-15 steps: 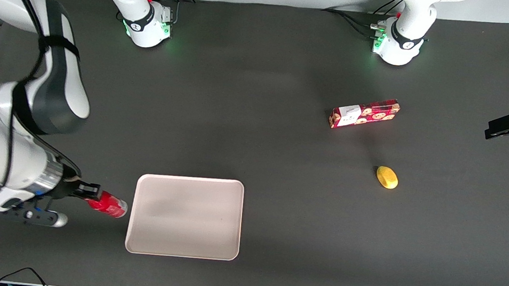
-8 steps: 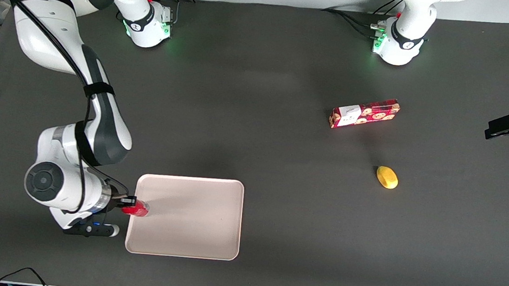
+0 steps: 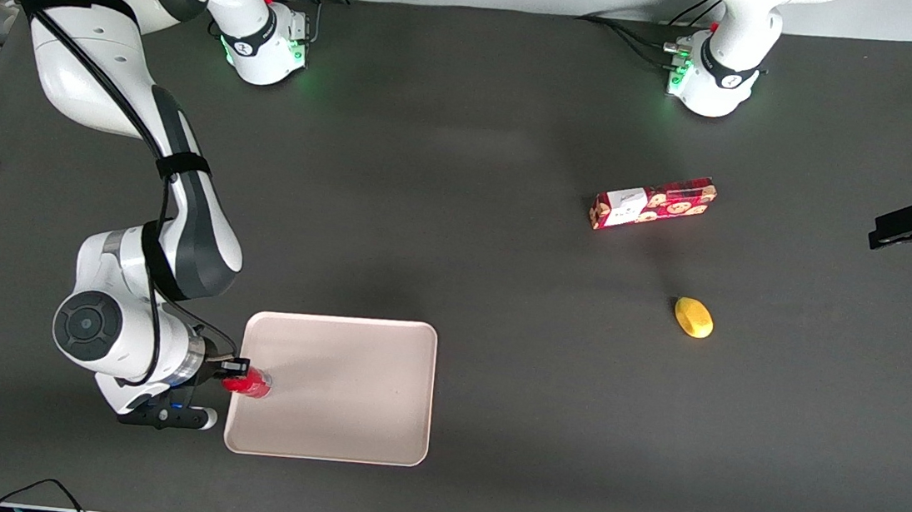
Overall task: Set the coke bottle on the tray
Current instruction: 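Lower the bottle onto the tray and open the right gripper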
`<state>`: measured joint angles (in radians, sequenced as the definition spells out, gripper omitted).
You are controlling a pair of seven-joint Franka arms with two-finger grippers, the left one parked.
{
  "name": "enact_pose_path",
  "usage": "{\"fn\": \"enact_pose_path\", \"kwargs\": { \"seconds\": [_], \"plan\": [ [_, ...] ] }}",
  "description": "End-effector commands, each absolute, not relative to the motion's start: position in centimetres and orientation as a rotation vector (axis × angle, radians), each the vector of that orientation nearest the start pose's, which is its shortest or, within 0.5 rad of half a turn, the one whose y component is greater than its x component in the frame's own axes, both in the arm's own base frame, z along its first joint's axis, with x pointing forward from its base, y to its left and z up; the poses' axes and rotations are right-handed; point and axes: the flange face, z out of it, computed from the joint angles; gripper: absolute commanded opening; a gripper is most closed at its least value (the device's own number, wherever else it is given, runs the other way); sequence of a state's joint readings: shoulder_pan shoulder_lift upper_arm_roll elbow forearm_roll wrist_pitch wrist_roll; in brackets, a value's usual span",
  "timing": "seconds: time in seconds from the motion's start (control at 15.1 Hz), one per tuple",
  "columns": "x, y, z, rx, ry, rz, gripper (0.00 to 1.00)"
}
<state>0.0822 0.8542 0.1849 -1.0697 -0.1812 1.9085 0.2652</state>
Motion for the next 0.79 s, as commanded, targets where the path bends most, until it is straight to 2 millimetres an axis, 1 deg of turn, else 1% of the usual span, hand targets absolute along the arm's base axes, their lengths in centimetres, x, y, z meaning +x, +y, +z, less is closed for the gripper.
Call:
{"fn": "enact_pose_path", "kwargs": {
  "seconds": [0.0, 0.07, 0.33, 0.4, 0.46, 0.53, 0.6, 0.66, 0.73],
  "plan": [
    [76.1, 14.7, 32.5, -3.182, 0.033, -0.059, 0.93],
    [76.1, 14.7, 32.5, -3.181, 0.035, -0.062, 1.0],
    [76.1, 14.6, 33.7, -3.182, 0.031, -0.075, 1.0],
    [76.0, 14.4, 34.3, -3.203, 0.012, -0.086, 1.0],
    [75.8, 14.5, 35.4, -3.241, -0.01, -0.099, 1.0],
    [75.3, 14.8, 37.0, -3.262, -0.032, -0.094, 1.0],
    [74.7, 14.9, 39.5, -3.266, -0.03, -0.094, 1.0],
    [74.1, 14.3, 42.7, -3.267, -0.004, -0.113, 1.0],
    [73.4, 13.6, 45.3, -3.264, 0.017, -0.119, 1.0]
  ]
}}
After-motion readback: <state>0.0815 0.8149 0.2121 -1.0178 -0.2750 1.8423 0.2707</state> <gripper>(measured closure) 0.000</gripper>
